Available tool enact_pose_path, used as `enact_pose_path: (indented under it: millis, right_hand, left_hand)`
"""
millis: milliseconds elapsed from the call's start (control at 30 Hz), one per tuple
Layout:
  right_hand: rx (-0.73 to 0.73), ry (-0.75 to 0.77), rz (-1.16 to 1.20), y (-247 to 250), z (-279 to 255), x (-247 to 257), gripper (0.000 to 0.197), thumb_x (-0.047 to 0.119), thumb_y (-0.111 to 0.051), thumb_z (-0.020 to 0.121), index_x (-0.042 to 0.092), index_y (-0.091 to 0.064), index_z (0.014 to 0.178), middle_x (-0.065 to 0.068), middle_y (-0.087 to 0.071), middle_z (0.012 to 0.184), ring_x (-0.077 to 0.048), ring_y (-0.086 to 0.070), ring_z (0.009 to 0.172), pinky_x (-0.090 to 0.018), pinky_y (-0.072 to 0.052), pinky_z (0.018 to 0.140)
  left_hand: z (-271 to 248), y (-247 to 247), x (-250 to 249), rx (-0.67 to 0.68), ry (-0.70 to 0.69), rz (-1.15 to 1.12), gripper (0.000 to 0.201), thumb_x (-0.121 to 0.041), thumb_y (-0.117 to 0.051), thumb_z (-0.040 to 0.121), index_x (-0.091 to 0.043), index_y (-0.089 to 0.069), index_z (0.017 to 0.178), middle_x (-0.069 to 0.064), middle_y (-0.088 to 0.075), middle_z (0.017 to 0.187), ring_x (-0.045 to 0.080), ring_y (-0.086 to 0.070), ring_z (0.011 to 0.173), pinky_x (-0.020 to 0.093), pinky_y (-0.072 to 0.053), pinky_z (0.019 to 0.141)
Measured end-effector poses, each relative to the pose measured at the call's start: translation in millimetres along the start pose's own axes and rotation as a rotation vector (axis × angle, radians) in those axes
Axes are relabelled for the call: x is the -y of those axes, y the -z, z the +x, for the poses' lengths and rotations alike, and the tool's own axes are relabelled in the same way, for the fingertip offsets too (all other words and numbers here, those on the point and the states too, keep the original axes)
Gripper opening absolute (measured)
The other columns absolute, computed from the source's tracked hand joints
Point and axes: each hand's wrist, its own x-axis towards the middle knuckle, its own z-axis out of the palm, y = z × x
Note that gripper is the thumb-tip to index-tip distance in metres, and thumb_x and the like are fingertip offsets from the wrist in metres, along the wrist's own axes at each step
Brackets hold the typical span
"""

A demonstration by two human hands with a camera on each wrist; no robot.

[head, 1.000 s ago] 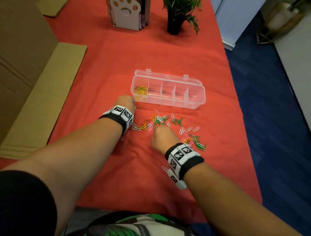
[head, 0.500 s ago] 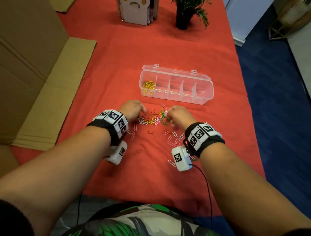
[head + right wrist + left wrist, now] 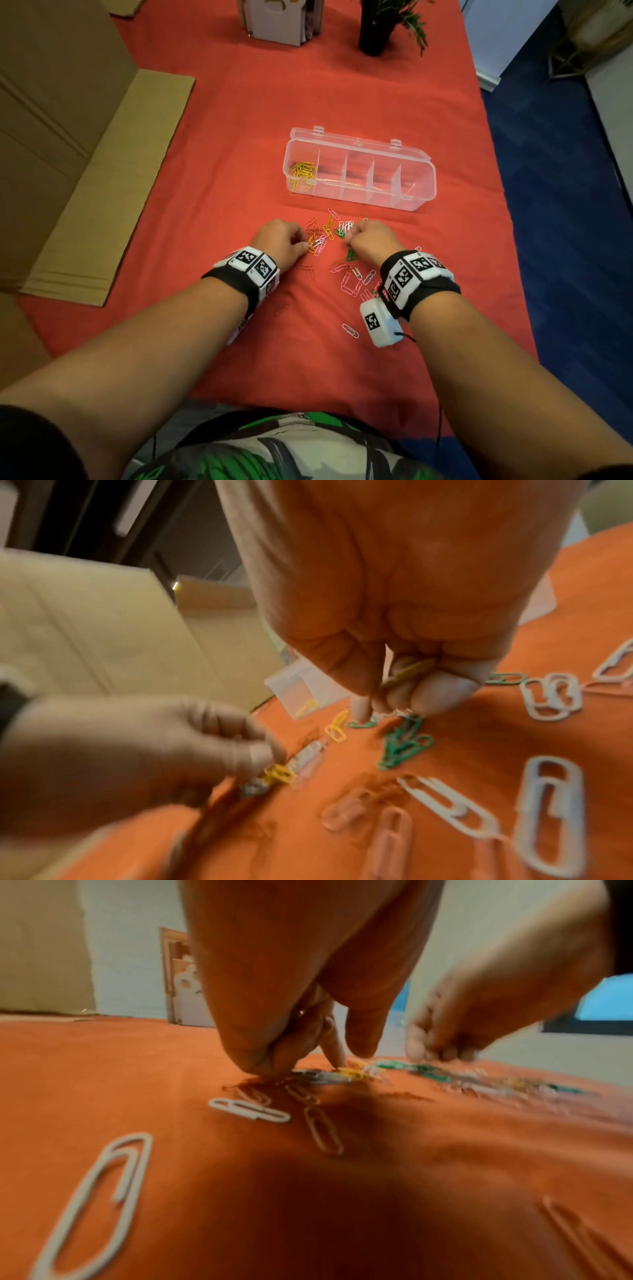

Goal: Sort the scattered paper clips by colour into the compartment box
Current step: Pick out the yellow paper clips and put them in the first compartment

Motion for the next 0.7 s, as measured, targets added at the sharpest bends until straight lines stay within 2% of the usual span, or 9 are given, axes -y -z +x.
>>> enact_pose_path:
  millis: [67,133,233,333,400,467,567,633,700]
  right_hand:
    - [-0.022,0.011,0.069,0.0,2.9,4.4,0.009,0.016,-0.049,0.086,0.015,-0.057,0.086,-0.005,-0.062,0.091,-0.022,-0.057,0.089,-0.027,-0.043,0.079]
    - [-0.044,0.05,0.02,-2.5,5.9,11.2,0.008,0.019,-0.049,0.087,0.018,-0.056,0.083,-0.005,-0.062,0.09,-0.022,-0.058,0.086,-0.026,-0.042,0.074]
    - [-0.118,0.076,-0.107,-9.7,12.9,23.2,0.02,0.022,-0.05,0.088,0.007,-0.063,0.094,-0.015,-0.066,0.106,-0.031,-0.061,0.1,-0.032,-0.048,0.083]
    - [-0.17,0.048,-0.181,-16.9,21.3,30.2,0.036,0.032,-0.053,0.089,0.002,-0.06,0.108,-0.021,-0.061,0.116,-0.036,-0.057,0.11,-0.037,-0.046,0.09]
    - [-0.191,0.071,-0.231,-20.7,24.1,33.2,0.038,0.03,-0.055,0.088,0.0,-0.057,0.11,-0.022,-0.059,0.117,-0.037,-0.056,0.112,-0.039,-0.046,0.092]
    - [-0.196,0.105,-0.277,-22.0,24.6,34.5,0.031,0.019,-0.056,0.085,-0.001,-0.056,0.108,-0.022,-0.058,0.116,-0.039,-0.057,0.11,-0.04,-0.048,0.091]
    - [-0.135,0.121,-0.293,-17.1,22.8,33.2,0.025,0.009,-0.049,0.083,-0.002,-0.059,0.104,-0.022,-0.061,0.113,-0.038,-0.059,0.107,-0.038,-0.049,0.087]
    - [-0.119,0.116,-0.257,-10.5,19.9,29.9,0.024,0.01,-0.048,0.084,0.001,-0.062,0.102,-0.021,-0.063,0.111,-0.036,-0.059,0.106,-0.035,-0.048,0.086]
    - [-0.11,0.097,-0.14,-3.4,16.0,24.1,0.015,0.011,-0.048,0.084,0.008,-0.061,0.091,-0.017,-0.065,0.104,-0.032,-0.06,0.1,-0.033,-0.047,0.082]
  left_hand:
    - [-3.4,2.4,2.2,-0.026,-0.02,0.063,0.012,-0.019,-0.065,0.078,-0.016,-0.069,0.09,0.01,-0.065,0.098,0.028,-0.061,0.095,0.029,-0.044,0.082]
    - [-7.3,8.1,6.2,-0.027,-0.024,0.075,0.012,-0.012,-0.064,0.077,-0.014,-0.069,0.087,0.007,-0.065,0.092,0.025,-0.061,0.092,0.024,-0.041,0.077]
    - [-13.6,17.3,12.7,-0.013,0.02,0.089,0.017,-0.005,-0.062,0.075,-0.015,-0.069,0.087,-0.001,-0.057,0.081,0.021,-0.061,0.089,0.019,-0.037,0.072]
    - [-14.4,23.2,18.3,-0.004,0.028,0.09,0.026,-0.001,-0.059,0.073,-0.019,-0.071,0.088,0.005,-0.065,0.092,0.025,-0.063,0.092,0.023,-0.044,0.076]
    - [-14.9,25.6,17.2,0.008,0.001,0.103,0.028,-0.002,-0.059,0.075,-0.02,-0.072,0.092,0.006,-0.06,0.095,0.025,-0.061,0.094,0.024,-0.044,0.08]
    - [-15.7,25.8,14.0,0.027,-0.05,0.147,0.024,-0.012,-0.066,0.076,-0.022,-0.071,0.097,0.006,-0.054,0.095,0.024,-0.058,0.095,0.024,-0.042,0.081]
    - [-15.9,21.2,13.3,0.05,-0.082,0.201,0.027,-0.02,-0.072,0.075,-0.021,-0.07,0.102,0.009,-0.056,0.105,0.024,-0.057,0.099,0.025,-0.042,0.083]
    - [-15.7,18.4,14.4,0.041,-0.087,0.202,0.023,-0.017,-0.069,0.076,-0.017,-0.07,0.099,0.01,-0.057,0.106,0.026,-0.058,0.1,0.027,-0.043,0.084]
    - [-15.4,17.3,14.8,0.035,-0.096,0.196,0.015,-0.017,-0.067,0.078,-0.014,-0.07,0.093,0.011,-0.055,0.101,0.027,-0.058,0.097,0.027,-0.043,0.082]
